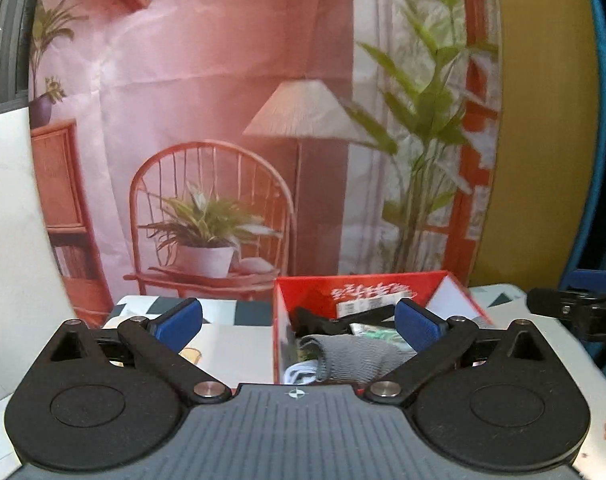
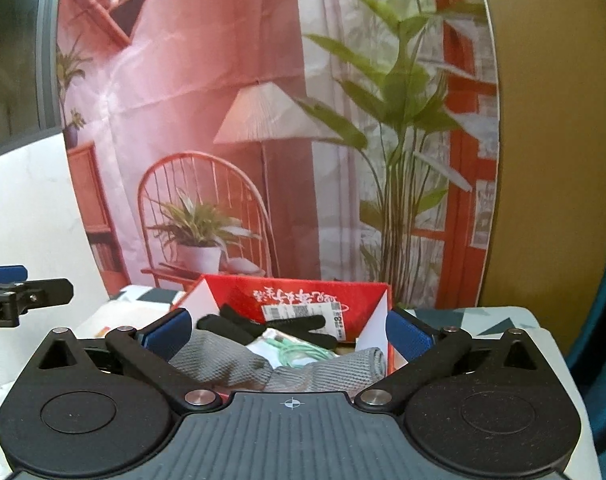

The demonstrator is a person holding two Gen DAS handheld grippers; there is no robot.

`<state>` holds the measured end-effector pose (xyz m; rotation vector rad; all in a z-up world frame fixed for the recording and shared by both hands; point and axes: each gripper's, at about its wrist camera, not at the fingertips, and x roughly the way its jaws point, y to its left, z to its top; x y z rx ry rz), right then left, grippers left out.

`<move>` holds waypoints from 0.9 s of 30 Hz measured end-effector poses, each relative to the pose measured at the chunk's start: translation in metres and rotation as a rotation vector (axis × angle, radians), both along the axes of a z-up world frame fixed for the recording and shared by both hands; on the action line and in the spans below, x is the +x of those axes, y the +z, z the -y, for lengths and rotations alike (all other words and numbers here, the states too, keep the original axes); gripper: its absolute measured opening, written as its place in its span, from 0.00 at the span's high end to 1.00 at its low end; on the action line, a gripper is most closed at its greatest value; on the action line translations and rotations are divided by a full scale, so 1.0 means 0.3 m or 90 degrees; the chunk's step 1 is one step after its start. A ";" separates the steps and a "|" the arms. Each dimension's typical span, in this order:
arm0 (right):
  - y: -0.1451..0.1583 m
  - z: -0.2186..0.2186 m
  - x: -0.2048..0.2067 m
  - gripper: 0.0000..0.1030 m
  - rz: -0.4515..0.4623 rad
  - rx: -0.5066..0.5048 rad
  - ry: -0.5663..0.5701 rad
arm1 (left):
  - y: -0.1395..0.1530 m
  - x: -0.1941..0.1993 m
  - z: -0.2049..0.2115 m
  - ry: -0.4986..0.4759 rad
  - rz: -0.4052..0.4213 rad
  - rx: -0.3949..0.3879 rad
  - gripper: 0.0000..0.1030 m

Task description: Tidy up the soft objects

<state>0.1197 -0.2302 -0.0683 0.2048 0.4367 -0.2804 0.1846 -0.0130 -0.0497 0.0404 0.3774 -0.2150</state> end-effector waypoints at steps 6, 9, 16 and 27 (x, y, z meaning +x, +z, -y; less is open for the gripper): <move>0.089 -0.061 -0.105 0.00 0.029 -0.024 -0.029 | 0.054 -0.124 -0.022 -0.003 0.020 -0.018 0.00; 0.128 -0.088 -0.156 0.00 0.040 -0.031 -0.040 | 0.076 -0.193 -0.027 -0.001 0.036 -0.024 0.00; 0.216 -0.162 -0.276 0.00 0.066 -0.044 -0.049 | 0.142 -0.343 -0.037 -0.002 0.065 -0.036 0.00; 0.316 -0.219 -0.398 0.00 0.089 -0.052 -0.057 | 0.205 -0.442 -0.040 0.005 0.099 -0.033 0.00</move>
